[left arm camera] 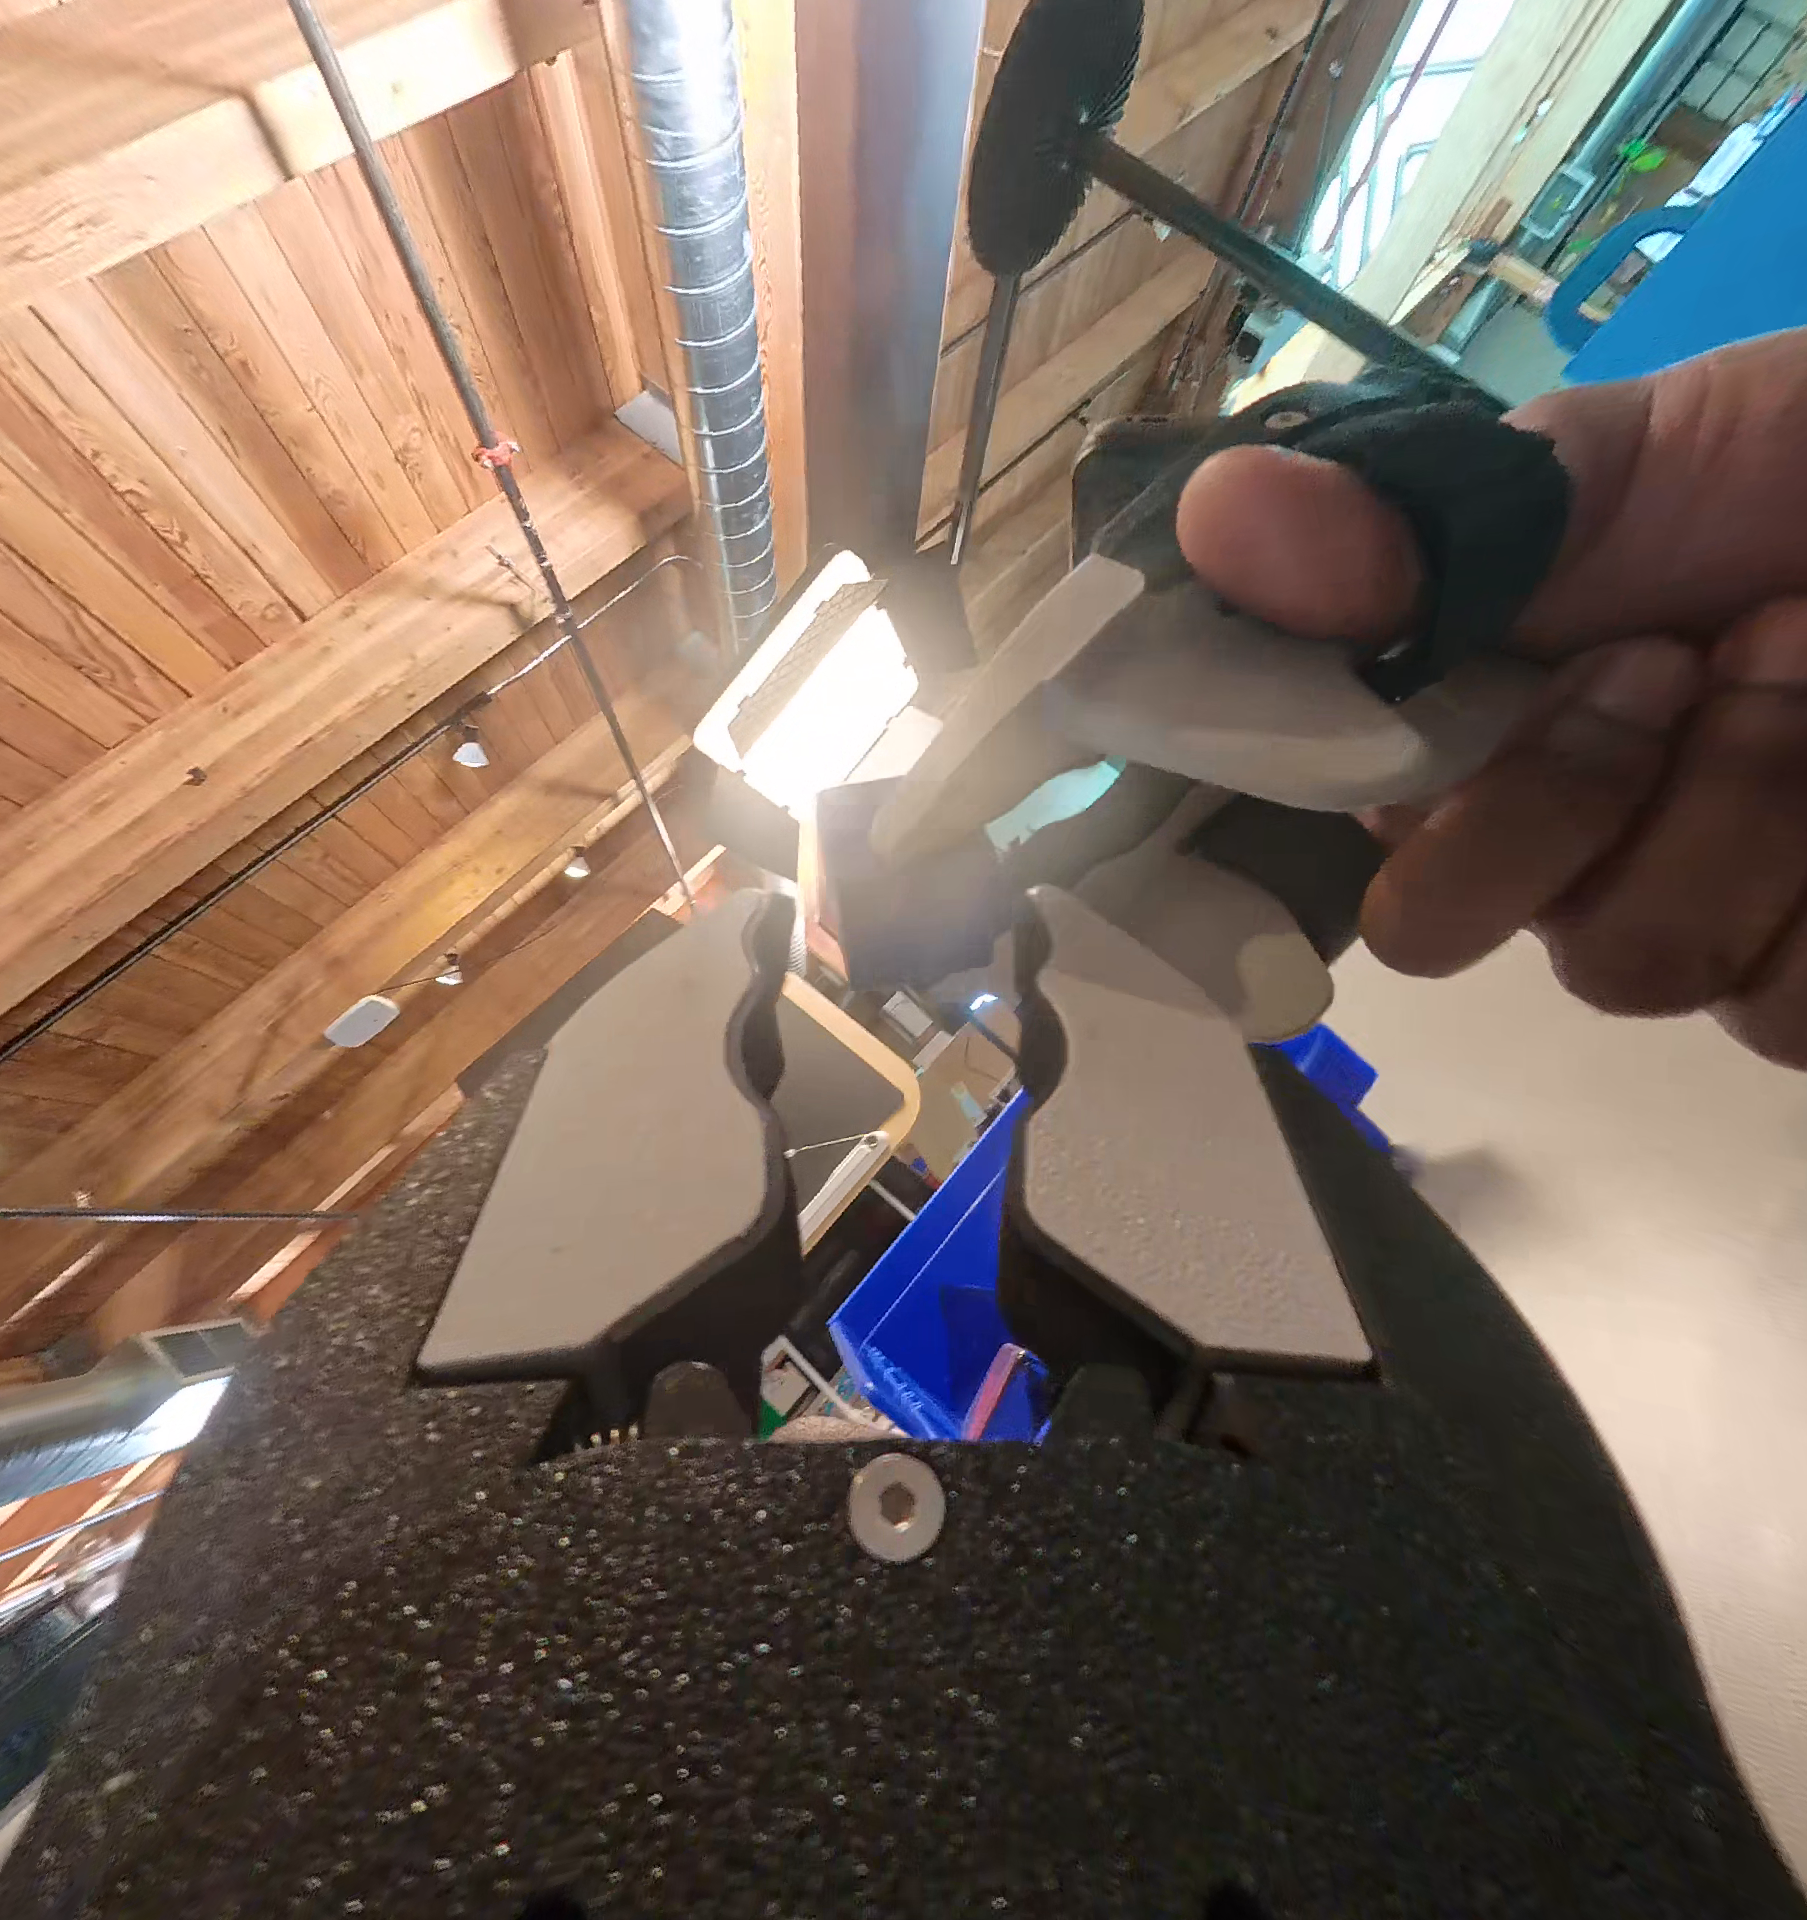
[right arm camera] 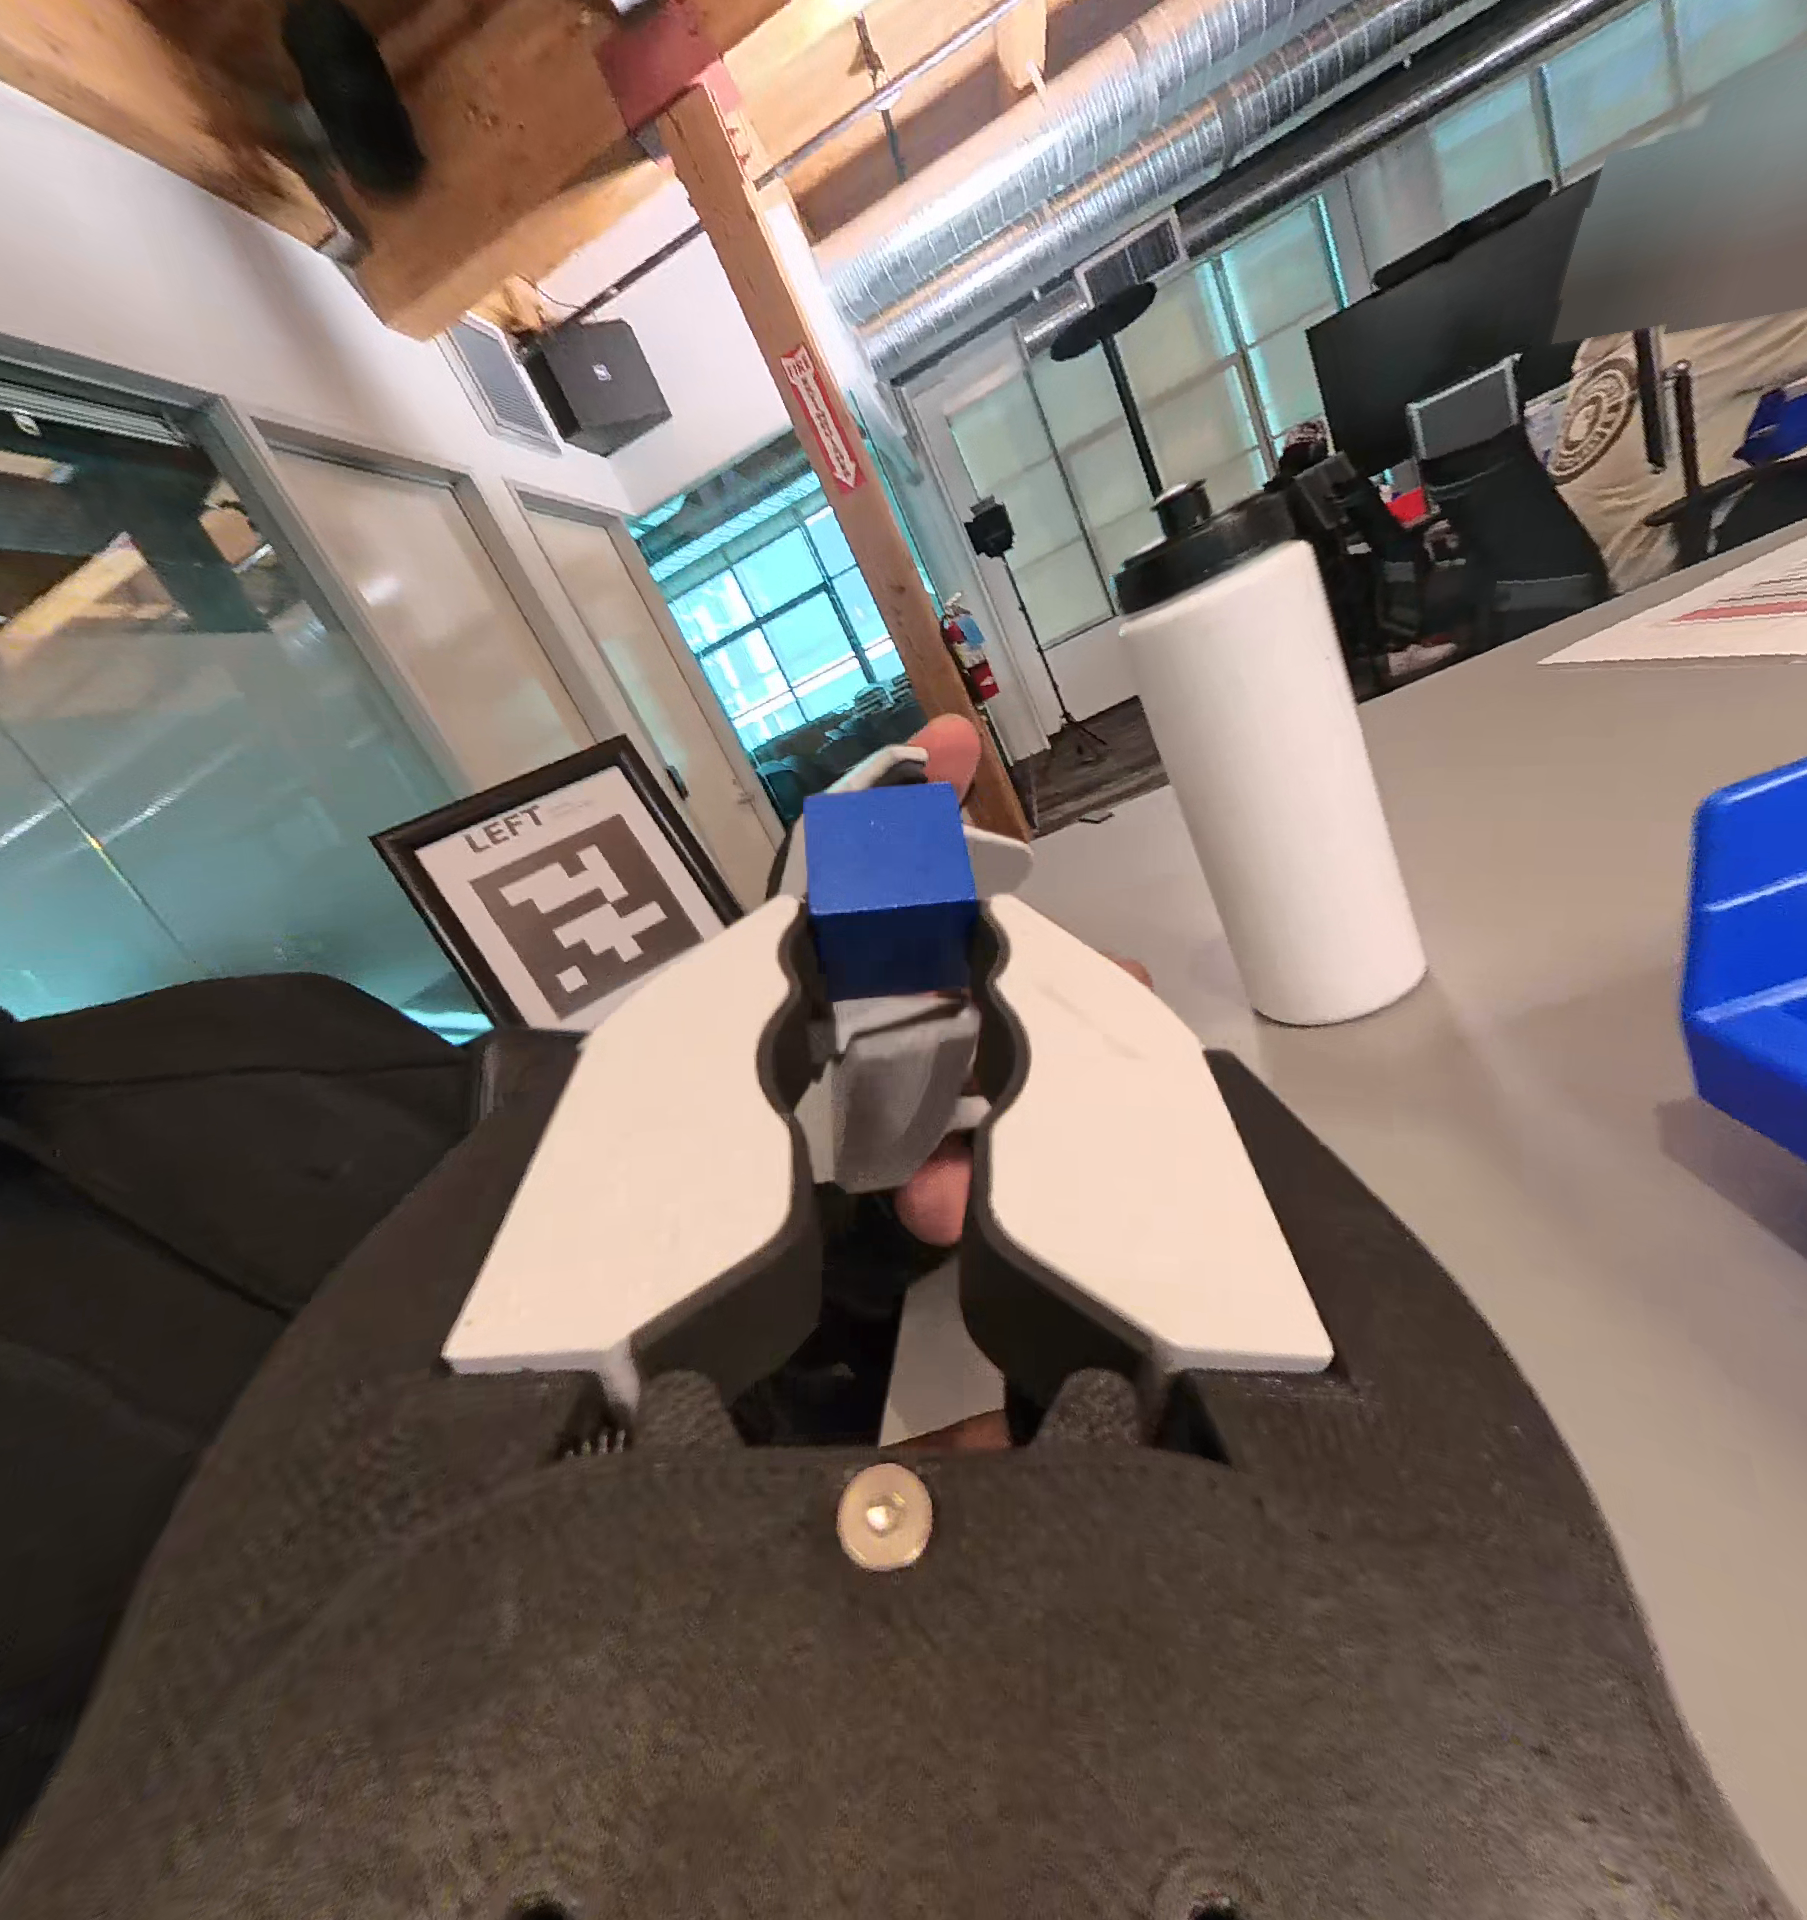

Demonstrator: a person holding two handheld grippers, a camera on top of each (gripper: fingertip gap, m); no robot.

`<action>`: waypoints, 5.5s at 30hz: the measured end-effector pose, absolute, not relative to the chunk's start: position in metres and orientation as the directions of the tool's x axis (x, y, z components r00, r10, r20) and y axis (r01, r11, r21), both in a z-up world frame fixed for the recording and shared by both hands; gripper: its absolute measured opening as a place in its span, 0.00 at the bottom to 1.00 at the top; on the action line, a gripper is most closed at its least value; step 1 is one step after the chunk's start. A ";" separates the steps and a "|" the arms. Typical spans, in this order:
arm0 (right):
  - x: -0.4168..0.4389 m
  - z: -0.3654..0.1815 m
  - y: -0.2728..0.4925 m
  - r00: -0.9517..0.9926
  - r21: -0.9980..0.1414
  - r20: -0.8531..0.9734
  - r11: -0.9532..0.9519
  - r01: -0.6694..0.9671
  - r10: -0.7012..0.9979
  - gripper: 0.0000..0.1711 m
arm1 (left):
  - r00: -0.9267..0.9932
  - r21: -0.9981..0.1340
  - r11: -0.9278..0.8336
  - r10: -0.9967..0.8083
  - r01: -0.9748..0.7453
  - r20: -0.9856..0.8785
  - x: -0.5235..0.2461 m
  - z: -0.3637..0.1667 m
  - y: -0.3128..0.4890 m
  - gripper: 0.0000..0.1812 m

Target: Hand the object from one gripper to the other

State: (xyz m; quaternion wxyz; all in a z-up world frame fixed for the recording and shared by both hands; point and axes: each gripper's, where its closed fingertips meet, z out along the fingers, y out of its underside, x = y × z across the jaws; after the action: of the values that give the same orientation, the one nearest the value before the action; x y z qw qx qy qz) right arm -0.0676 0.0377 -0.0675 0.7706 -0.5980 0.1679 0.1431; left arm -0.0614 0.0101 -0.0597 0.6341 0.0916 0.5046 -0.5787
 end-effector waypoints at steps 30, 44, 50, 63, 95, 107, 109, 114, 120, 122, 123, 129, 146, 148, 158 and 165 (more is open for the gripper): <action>-0.039 -0.067 0.032 0.923 -0.973 -0.188 0.194 -0.128 -0.335 0.18 | -0.365 -0.667 0.228 -0.691 0.709 -0.624 -0.048 -0.068 0.018 0.34; -0.075 -0.067 0.067 0.870 -0.847 -0.485 0.199 -0.493 0.091 0.17 | -0.461 -0.681 0.087 -0.674 0.727 -0.578 -0.065 -0.063 0.021 0.18; -0.041 -0.066 0.050 0.906 -0.918 -0.361 0.254 -0.303 -0.221 0.24 | -0.367 -0.732 0.218 -0.752 0.646 -0.548 -0.037 -0.068 0.037 0.17; -0.026 -0.091 0.053 0.697 -0.915 0.390 -0.337 0.221 -0.602 0.17 | -0.370 -0.750 0.353 -0.702 0.560 -0.608 -0.020 -0.094 0.026 0.20; -0.065 -0.085 0.026 0.936 -0.983 0.160 -0.142 0.120 -0.315 0.27 | -0.348 -0.616 0.267 -0.632 0.741 -0.693 -0.055 -0.079 0.017 0.16; -0.102 -0.057 0.025 0.959 -0.950 -0.259 0.149 -0.274 0.117 0.28 | -0.320 -0.440 0.077 -0.576 0.895 -0.752 -0.110 -0.065 0.008 0.16; -0.104 -0.068 0.030 0.957 -0.956 -0.266 0.097 -0.277 0.111 0.29 | -0.320 -0.429 0.070 -0.562 0.901 -0.763 -0.112 -0.066 0.004 0.16; -0.114 -0.076 0.033 0.952 -0.960 -0.265 0.049 -0.275 0.150 0.22 | -0.340 -0.443 0.075 -0.532 0.893 -0.776 -0.108 -0.069 -0.001 0.16; -0.093 -0.082 0.035 0.976 -0.975 -0.220 0.033 -0.219 -0.004 0.18 | -0.399 -0.550 0.145 -0.543 0.822 -0.739 -0.086 -0.078 0.001 0.17; -0.074 -0.082 0.031 0.975 -0.984 -0.175 0.045 -0.170 -0.138 0.17 | -0.461 -0.615 0.111 -0.562 0.780 -0.686 -0.081 -0.076 0.005 0.19; -0.066 -0.081 0.028 0.969 -0.989 -0.148 0.042 -0.143 -0.196 0.17 | -0.511 -0.662 0.085 -0.566 0.745 -0.647 -0.077 -0.076 0.007 0.21; -0.044 -0.077 0.014 0.886 -0.997 0.069 -0.060 0.047 -0.458 0.18 | -0.676 -0.827 0.006 -0.573 0.562 -0.464 -0.056 -0.079 0.014 0.29; -0.037 -0.084 0.027 0.262 -0.441 0.895 -0.621 0.648 -0.362 0.18 | -0.930 -0.962 -0.246 -0.314 -0.117 0.193 -0.039 -0.096 0.020 0.31; -0.038 -0.087 0.030 0.230 -0.386 0.921 -0.644 0.660 -0.315 0.18 | -0.934 -0.953 -0.244 -0.260 -0.182 0.245 -0.044 -0.098 0.017 0.31; -0.053 -0.100 0.048 0.219 -0.313 0.949 -0.607 0.730 -0.226 0.17 | -0.937 -0.952 -0.239 -0.245 -0.190 0.249 -0.063 -0.107 0.013 0.17; -0.049 -0.097 0.027 0.646 -0.773 0.629 -0.428 0.468 -0.431 0.18 | -0.729 -0.928 -0.024 -0.627 0.371 -0.275 -0.059 -0.090 0.035 0.17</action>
State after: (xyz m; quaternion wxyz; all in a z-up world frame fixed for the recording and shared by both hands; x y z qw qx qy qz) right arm -0.0491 0.0267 -0.0974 0.5346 -0.7331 -0.0125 -0.4202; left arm -0.0589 0.0351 -0.0896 0.3526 -0.1063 0.6031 -0.7076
